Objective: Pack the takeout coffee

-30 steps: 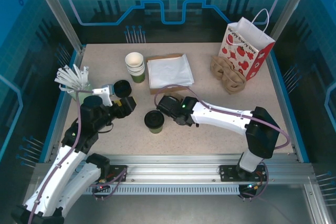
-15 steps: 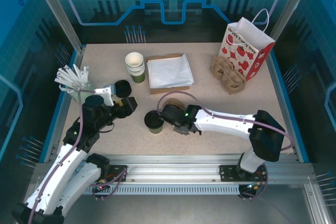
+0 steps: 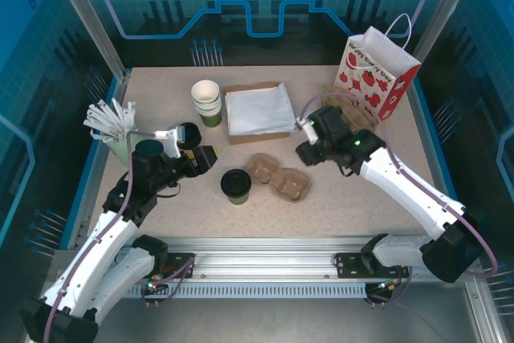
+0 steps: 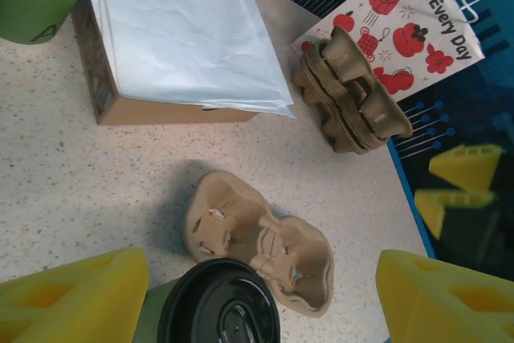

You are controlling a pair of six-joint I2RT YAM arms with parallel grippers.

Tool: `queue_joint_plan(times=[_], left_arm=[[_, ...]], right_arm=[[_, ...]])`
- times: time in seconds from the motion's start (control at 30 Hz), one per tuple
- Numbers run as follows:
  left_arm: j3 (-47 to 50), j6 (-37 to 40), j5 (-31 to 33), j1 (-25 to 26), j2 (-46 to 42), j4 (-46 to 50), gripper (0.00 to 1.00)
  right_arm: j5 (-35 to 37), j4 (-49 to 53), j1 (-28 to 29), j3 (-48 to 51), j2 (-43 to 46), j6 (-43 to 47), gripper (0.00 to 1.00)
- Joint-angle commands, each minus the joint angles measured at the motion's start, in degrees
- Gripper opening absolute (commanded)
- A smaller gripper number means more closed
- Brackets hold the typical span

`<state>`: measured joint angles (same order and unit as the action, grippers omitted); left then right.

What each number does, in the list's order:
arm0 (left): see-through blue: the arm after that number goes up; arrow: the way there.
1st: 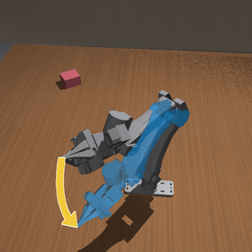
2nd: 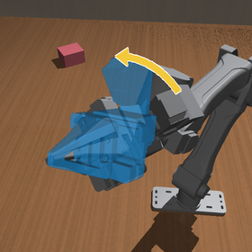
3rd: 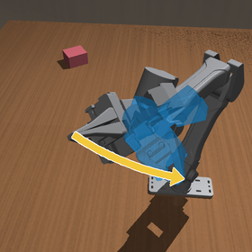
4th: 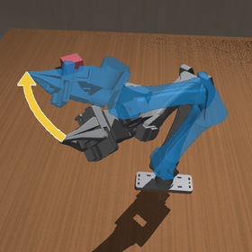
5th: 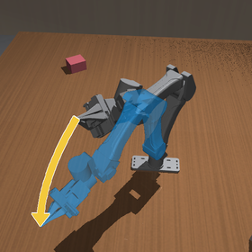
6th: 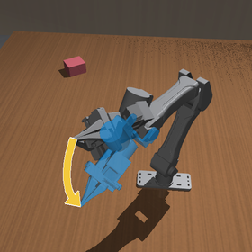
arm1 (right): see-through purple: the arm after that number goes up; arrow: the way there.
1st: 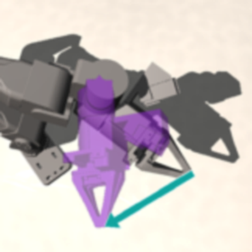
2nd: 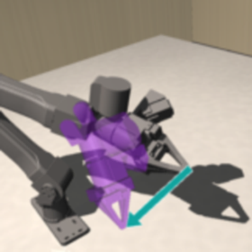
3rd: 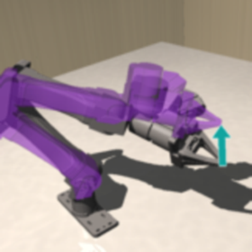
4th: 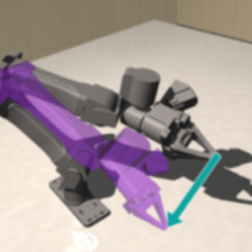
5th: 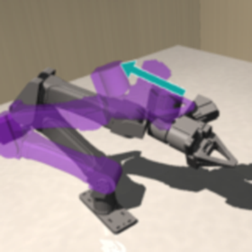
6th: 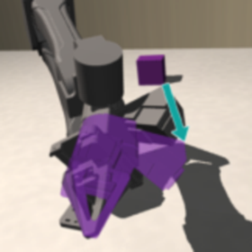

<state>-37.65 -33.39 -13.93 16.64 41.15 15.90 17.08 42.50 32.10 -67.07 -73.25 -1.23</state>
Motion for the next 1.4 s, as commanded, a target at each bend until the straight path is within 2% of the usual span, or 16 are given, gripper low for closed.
queue_joint_plan(times=[0.0, 0.17, 0.33, 0.47, 0.63, 0.73, 0.9, 1.0, 1.27, 1.37], left_arm=[[-1.1, -1.1, -2.6, 0.0, 0.3, -3.3, 0.76], [-1.5, -0.4, -2.8, 0.0, 1.3, -3.8, 0.76], [-1.7, 0.2, -3.0, 0.1, 2.8, -4.4, 0.76], [-1.7, 0.5, -3.0, 0.1, 3.4, -4.9, 0.76], [-1.7, 1.0, -3.1, 0.0, 4.1, -5.2, 0.76], [-1.8, 1.4, -3.3, 0.1, 4.1, -4.8, 0.77], [-1.9, 1.9, -3.2, 0.0, 3.9, -4.4, 0.77], [-1.7, 1.8, -3.3, 0.1, 3.9, -4.7, 0.77], [-2.2, 2.0, -3.3, 0.1, 4.0, -4.6, 0.77], [-2.8, 1.9, -3.7, 0.1, 4.3, -5.0, 0.77]], right_arm=[[5.2, 2.0, -6.6, -4.4, -3.0, 4.5, 0.65], [5.2, 3.0, -16.7, -9.7, -9.8, 8.4, 0.67], [5.2, 4.7, -21.4, -15.0, -16.9, 10.4, 0.67], [5.0, 6.6, -22.6, -18.6, -22.4, 11.5, 0.67], [9.2, 8.1, -22.9, -22.3, -28.1, 12.4, 0.65], [13.1, 8.8, -23.5, -24.2, -30.2, 13.1, 0.62], [15.3, 9.6, -24.5, -26.2, -31.4, 14.0, 0.59], [13.4, 10.4, -23.9, -27.0, -30.6, 13.9, 0.6], [-4.2, 9.1, -24.6, -30.6, -19.6, 11.9, 0.66], [-5.3, 8.7, -26.4, -34.4, -18.2, 11.6, 0.66]])
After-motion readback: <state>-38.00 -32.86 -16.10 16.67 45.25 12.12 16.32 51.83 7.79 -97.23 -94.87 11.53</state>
